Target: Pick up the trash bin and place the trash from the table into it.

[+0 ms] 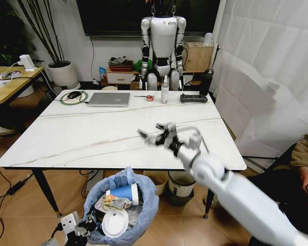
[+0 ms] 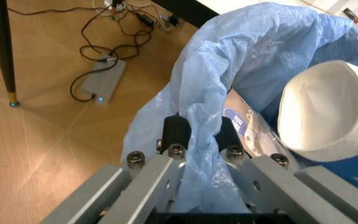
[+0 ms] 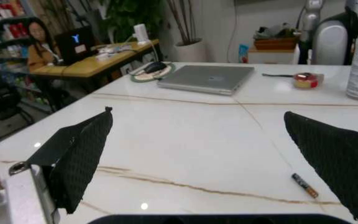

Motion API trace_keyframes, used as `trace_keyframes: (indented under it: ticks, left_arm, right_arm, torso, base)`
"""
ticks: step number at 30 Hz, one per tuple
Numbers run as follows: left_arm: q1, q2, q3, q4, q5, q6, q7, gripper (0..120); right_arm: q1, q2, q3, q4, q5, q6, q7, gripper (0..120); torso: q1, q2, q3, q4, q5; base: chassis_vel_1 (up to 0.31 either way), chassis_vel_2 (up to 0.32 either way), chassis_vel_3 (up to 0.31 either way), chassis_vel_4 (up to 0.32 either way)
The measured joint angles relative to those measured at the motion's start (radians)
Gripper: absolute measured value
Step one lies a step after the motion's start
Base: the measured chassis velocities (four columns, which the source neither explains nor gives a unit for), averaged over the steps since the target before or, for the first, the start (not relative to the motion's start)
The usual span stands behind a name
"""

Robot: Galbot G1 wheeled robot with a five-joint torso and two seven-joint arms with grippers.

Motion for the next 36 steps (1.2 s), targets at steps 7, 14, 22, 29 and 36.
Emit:
trace_keyframes:
  ticks: [7, 14, 22, 29, 36]
  left_arm:
    - [0.005, -0.002, -0.002, -0.01, 0.001, -0.001, 0.001, 0]
    - [0.006, -0.003, -0.004, -0.012, 0.002, -0.002, 0.001, 0]
    - [0.004, -0.001, -0.003, -0.013, 0.0, -0.002, 0.002, 0]
    - [0.001, -0.001, -0.002, -0.012, -0.002, -0.002, 0.002, 0]
    - [0.002, -0.004, -0.004, -0.014, -0.002, -0.002, 0.002, 0]
  right_arm:
    - [0.103, 0.134, -0.008, -0.263, -0.087, -0.07, -0.019, 100]
    - [0.147, 0.195, -0.003, -0.453, -0.208, -0.07, -0.051, 100]
    - [0.192, 0.225, 0.02, -0.628, -0.297, -0.043, -0.083, 100]
    - [0.232, 0.265, 0.027, -0.733, -0.332, -0.006, -0.105, 100]
    - [0.249, 0.298, 0.021, -0.803, -0.371, 0.012, -0.118, 100]
  torso:
    - [0.0, 0.0, 0.0, 0.0002, 0.0]
    - [0.0, 0.0, 0.0, 0.0002, 0.0]
    - [0.0, 0.0, 0.0, -0.0003, 0.0001]
    - [0.0, 0.0, 0.0, 0.0001, 0.0001]
    - [0.0, 0.0, 0.0, 0.0001, 0.0]
  base:
    - [0.0, 0.0, 0.0, 0.0]
    - [0.0, 0.0, 0.0, 0.0]
    - [0.0, 0.0, 0.0, 0.0]
    - [0.0, 0.0, 0.0, 0.0]
    - [0.0, 0.0, 0.0, 0.0]
